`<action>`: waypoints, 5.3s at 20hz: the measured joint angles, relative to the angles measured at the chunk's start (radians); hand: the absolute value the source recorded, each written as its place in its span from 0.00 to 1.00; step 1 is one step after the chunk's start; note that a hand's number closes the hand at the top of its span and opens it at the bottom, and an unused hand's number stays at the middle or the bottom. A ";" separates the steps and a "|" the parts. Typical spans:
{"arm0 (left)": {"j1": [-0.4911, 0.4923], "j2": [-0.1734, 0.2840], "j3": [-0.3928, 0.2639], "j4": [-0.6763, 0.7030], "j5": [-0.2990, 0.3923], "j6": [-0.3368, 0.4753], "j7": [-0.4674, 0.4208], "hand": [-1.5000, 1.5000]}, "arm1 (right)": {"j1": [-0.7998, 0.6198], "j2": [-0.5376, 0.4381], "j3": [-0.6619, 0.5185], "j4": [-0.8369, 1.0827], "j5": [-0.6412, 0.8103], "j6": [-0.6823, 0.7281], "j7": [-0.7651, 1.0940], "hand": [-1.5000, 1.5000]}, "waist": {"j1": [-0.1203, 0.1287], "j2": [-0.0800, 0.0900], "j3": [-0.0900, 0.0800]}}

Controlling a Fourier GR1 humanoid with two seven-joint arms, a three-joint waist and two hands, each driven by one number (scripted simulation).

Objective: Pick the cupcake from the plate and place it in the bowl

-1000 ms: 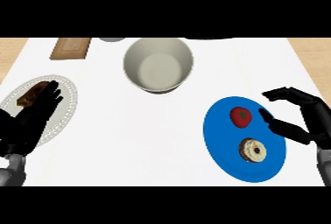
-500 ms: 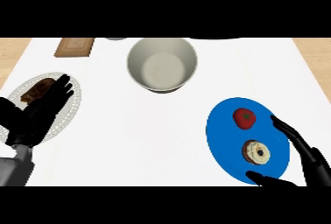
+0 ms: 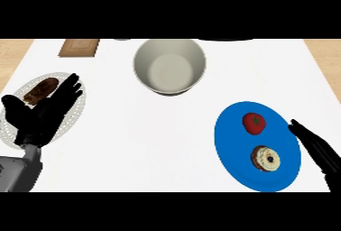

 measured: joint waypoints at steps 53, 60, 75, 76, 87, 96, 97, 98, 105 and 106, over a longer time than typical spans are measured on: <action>-0.017 -0.157 0.162 -0.034 -0.165 -0.136 0.091 0.50 | -0.399 0.230 0.119 0.271 0.238 0.638 0.607 0.00 | 0.010 0.001 0.004; -0.005 -0.158 0.206 -0.027 -0.168 -0.192 0.090 0.50 | -0.397 0.259 0.105 0.384 0.313 0.600 0.535 0.00 | 0.011 0.001 0.004; 0.018 -0.216 0.244 -0.044 -0.223 -0.224 0.078 0.50 | -0.389 0.282 0.021 0.582 0.410 0.505 0.342 1.00 | 0.011 -0.002 0.002; 0.005 -0.216 0.249 -0.022 -0.227 -0.229 0.066 0.50 | -0.387 0.289 0.026 0.591 0.423 0.484 0.331 1.00 | 0.010 -0.005 -0.001; -0.030 -0.238 0.255 -0.025 -0.243 -0.223 0.112 0.50 | -0.435 0.275 0.001 0.655 0.486 0.387 0.187 1.00 | 0.009 -0.012 -0.008; -0.011 -0.251 0.258 -0.032 -0.264 -0.229 0.093 0.50 | -0.418 0.291 0.009 0.562 0.515 0.409 0.173 1.00 | 0.009 -0.008 -0.004; -0.009 -0.244 0.267 -0.032 -0.256 -0.240 0.095 0.50 | -0.418 0.284 0.002 0.554 0.510 0.415 0.158 1.00 | 0.009 -0.007 -0.003; -0.007 -0.236 0.276 -0.028 -0.249 -0.251 0.089 0.50 | -0.433 0.270 -0.013 0.577 0.501 0.413 0.126 1.00 | 0.010 -0.006 -0.002; -0.022 -0.244 0.267 -0.032 -0.260 -0.249 0.103 0.50 | -0.615 0.140 -0.138 0.874 0.430 0.391 -0.167 1.00 | 0.020 0.001 0.002; -0.033 -0.243 0.269 -0.032 -0.262 -0.245 0.112 0.50 | -0.627 0.135 -0.146 0.874 0.421 0.396 -0.188 1.00 | 0.018 0.002 0.003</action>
